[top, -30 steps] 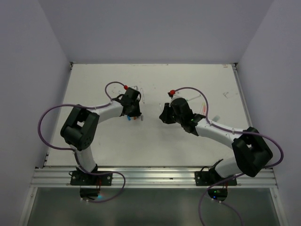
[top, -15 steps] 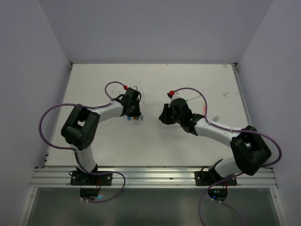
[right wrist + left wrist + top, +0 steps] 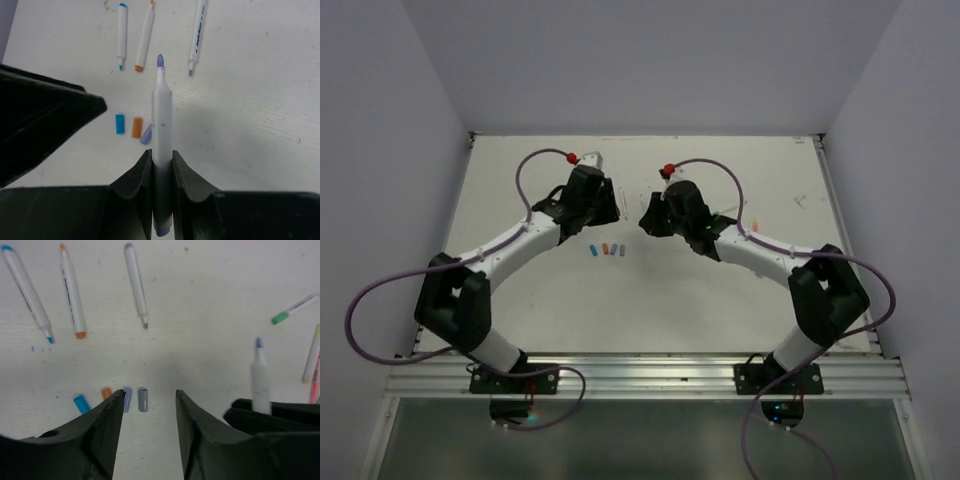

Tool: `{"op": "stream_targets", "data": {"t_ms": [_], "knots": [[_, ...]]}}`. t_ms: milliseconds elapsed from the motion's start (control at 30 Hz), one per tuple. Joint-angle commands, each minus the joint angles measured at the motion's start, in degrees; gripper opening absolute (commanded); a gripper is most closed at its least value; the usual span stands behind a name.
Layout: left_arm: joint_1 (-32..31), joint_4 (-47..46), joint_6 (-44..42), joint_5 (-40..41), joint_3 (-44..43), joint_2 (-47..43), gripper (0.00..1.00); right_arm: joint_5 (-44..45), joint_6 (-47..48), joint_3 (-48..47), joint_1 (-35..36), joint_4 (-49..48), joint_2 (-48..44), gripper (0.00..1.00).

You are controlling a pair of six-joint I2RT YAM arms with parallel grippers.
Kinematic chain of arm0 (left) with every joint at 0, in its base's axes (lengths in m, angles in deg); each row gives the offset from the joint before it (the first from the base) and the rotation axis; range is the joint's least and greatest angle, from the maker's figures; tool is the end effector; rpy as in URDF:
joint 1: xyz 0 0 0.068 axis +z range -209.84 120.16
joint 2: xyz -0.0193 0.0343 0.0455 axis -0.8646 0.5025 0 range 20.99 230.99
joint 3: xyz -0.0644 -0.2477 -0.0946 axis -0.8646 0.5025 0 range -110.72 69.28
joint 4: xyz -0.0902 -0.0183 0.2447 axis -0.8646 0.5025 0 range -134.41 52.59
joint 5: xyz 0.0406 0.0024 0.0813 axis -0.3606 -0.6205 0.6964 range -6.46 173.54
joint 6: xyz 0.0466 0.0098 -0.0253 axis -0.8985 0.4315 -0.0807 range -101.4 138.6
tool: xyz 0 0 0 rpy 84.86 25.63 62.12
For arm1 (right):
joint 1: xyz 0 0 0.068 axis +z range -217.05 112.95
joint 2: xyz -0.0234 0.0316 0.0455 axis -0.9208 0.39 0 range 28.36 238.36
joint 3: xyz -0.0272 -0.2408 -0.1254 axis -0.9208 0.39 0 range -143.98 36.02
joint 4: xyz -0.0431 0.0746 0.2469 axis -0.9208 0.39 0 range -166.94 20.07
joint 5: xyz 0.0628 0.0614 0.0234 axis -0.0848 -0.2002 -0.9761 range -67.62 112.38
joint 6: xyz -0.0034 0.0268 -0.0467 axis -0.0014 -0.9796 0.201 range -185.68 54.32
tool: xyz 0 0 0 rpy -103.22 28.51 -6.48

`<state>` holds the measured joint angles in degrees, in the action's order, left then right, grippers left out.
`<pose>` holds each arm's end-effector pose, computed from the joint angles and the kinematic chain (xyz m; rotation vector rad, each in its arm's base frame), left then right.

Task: Open the pen caps

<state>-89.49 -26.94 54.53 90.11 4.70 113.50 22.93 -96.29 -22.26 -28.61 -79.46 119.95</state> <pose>0.3087 -0.1710 0.2377 -0.1875 2.3892 -0.4164 0.2816 0.2230 0.2368 -0.1436 2.1851 0.6965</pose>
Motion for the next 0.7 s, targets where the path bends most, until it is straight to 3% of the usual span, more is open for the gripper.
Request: {"op": "stream_targets", "data": {"t_ms": [0, 133, 167, 267, 667], "knots": [[0.38, 2.12, -2.52, 7.3, -3.19, -9.17, 0.52, 0.76, -2.08, -8.57, -0.29, 1.38, 5.51, 0.0], [0.82, 4.06, -3.84, 14.07, 0.06, -15.59, 0.72, 0.59, -2.7, -15.27, -0.29, 0.07, 12.63, 0.0], [1.17, 4.15, -4.02, 14.87, 1.02, -16.91, 0.83, 0.15, -2.7, -16.5, -0.29, -0.37, 13.86, 0.0], [1.87, 4.85, -4.11, 16.9, 4.63, -21.57, 0.98, -0.2, -2.7, -20.11, -0.2, -3.53, 18.7, 0.01], [2.4, 8.27, -2.88, 18.31, 11.14, -29.4, 1.0, -0.29, -5.95, -33.56, -0.03, -8.9, 35.39, 0.16]]}}
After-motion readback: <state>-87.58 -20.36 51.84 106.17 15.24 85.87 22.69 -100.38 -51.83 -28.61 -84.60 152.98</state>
